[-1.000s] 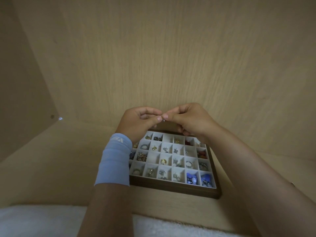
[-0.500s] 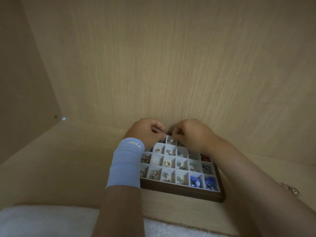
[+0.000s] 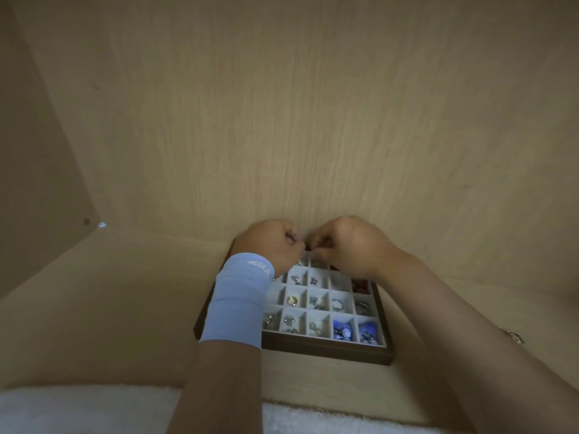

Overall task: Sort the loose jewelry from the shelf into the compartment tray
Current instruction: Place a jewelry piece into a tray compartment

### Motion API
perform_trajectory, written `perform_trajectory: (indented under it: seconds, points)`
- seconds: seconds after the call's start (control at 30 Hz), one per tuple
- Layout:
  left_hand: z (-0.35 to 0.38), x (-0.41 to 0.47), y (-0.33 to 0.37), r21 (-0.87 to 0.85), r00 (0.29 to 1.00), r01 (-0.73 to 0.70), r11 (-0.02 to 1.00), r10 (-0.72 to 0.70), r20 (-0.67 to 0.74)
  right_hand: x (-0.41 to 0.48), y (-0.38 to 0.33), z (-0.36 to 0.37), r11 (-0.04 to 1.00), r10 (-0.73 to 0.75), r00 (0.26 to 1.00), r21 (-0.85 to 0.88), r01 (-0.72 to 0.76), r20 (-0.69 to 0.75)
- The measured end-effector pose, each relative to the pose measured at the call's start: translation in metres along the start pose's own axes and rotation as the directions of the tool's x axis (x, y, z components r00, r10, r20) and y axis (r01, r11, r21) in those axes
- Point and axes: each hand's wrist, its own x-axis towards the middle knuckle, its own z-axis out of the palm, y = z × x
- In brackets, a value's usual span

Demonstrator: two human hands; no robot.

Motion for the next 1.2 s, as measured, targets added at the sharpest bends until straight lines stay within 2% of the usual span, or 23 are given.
perform_trajectory:
  seconds: [0.13,0.33,0.53,0.67,0.8,0.97,1.1,1.2]
  points:
    - [0.016,-0.007,0.043,0.014,0.988,-0.138,0.990,0.136,0.067,-0.047,0.039,-0.033,0.991,0.073,0.997,0.108,-0.075,0.025]
    - [0.065,-0.032,0.099,0.015,0.910,-0.351,0.936,0.337,0.243,-0.105,0.089,-0.051,0.972,0.216,0.967,0.062,-0.225,0.133]
    - [0.111,-0.049,0.116,0.232,0.826,-0.560,0.795,0.515,0.230,-0.131,0.110,-0.043,0.945,0.311,0.931,0.041,-0.324,0.190]
    - [0.122,-0.050,0.114,0.299,0.829,-0.554,0.777,0.482,0.285,-0.130,0.117,-0.032,0.921,0.374,0.902,0.024,-0.388,0.213]
    - [0.127,-0.050,0.112,0.335,0.839,-0.534,0.776,0.439,0.321,-0.125,0.120,-0.021,0.916,0.394,0.906,0.021,-0.401,0.153]
    - [0.130,-0.048,0.110,0.309,0.853,-0.515,0.799,0.442,0.278,-0.125,0.126,-0.020,0.904,0.359,0.915,0.175,-0.390,0.184]
    - [0.130,-0.049,0.111,0.282,0.858,-0.507,0.814,0.447,0.251,-0.126,0.128,-0.020,0.907,0.346,0.920,0.187,-0.378,0.184]
    - [0.129,-0.050,0.115,0.322,0.857,-0.513,0.796,0.451,0.250,-0.125,0.126,-0.019,0.912,0.321,0.924,0.197,-0.361,0.208]
